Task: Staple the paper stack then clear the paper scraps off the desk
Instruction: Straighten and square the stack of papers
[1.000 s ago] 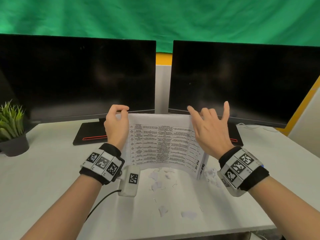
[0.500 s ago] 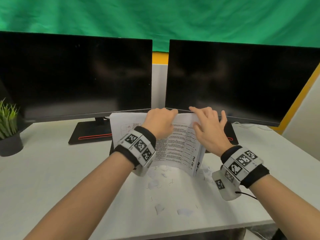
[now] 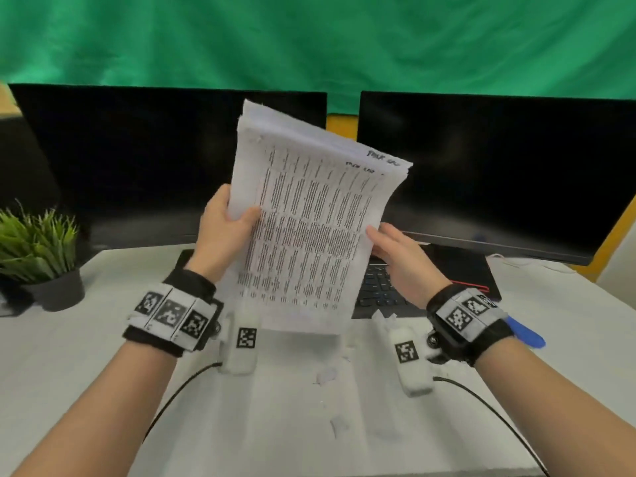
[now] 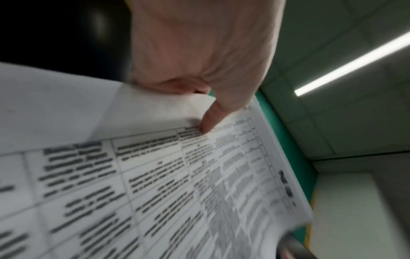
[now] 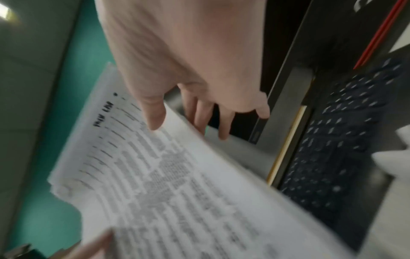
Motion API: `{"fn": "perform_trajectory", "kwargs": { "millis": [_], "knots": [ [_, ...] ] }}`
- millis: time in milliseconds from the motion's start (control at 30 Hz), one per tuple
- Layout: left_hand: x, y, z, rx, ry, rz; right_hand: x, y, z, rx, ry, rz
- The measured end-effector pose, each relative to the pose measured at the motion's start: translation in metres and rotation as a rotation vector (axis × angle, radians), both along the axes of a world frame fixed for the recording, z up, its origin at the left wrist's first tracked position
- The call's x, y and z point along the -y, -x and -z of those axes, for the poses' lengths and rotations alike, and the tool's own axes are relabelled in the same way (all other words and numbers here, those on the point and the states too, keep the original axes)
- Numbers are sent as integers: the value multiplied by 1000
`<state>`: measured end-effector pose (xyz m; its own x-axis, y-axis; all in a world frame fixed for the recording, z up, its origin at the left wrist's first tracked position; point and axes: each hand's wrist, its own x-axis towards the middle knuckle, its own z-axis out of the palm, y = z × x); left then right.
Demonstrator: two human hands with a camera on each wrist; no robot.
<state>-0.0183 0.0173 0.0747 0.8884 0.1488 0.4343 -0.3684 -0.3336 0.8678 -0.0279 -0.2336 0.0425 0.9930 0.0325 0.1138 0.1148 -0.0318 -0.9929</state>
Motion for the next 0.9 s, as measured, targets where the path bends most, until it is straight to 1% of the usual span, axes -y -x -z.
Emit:
{"fn": "perform_trajectory", "kwargs": {
  "millis": [100, 167, 267, 333, 400, 467, 500, 567, 600, 633, 667, 733, 833, 900],
  "knots": [
    [1, 16, 35, 47, 118, -122, -29, -3, -10, 92, -58, -31],
    [4, 26, 54, 87, 161, -165, -48, -2, -5, 144, -19, 3],
    [4, 33, 76, 112, 158, -197, -71, 0, 10, 138, -23, 28],
    [0, 34, 85, 93, 134, -186, -78, 2, 15, 117, -30, 41],
    [-5, 33, 89, 69, 140, -185, -76, 1, 12, 190, 9, 88],
    [-10, 33, 90, 64, 168, -174, -72, -1, 7, 366, 104, 172],
    [-11, 33, 90, 63, 179, -172, -71, -2, 4, 482, 190, 212],
    [-13, 32, 89, 57, 195, -173, -70, -3, -2, 715, 461, 275],
    [-14, 31, 89, 50, 209, -171, -70, -3, -5, 792, 604, 293],
    [-14, 31, 89, 42, 222, -164, -71, -2, -9, 834, 724, 306],
    [-14, 31, 89, 38, 233, -158, -72, -2, -11, 847, 815, 318],
    [-14, 31, 89, 36, 246, -153, -73, -2, -14, 837, 909, 346],
    [-16, 30, 90, 23, 249, -147, -76, -3, -15, 802, 903, 354],
    [-17, 30, 90, 17, 243, -145, -77, -4, -16, 769, 820, 308]
  ]
}}
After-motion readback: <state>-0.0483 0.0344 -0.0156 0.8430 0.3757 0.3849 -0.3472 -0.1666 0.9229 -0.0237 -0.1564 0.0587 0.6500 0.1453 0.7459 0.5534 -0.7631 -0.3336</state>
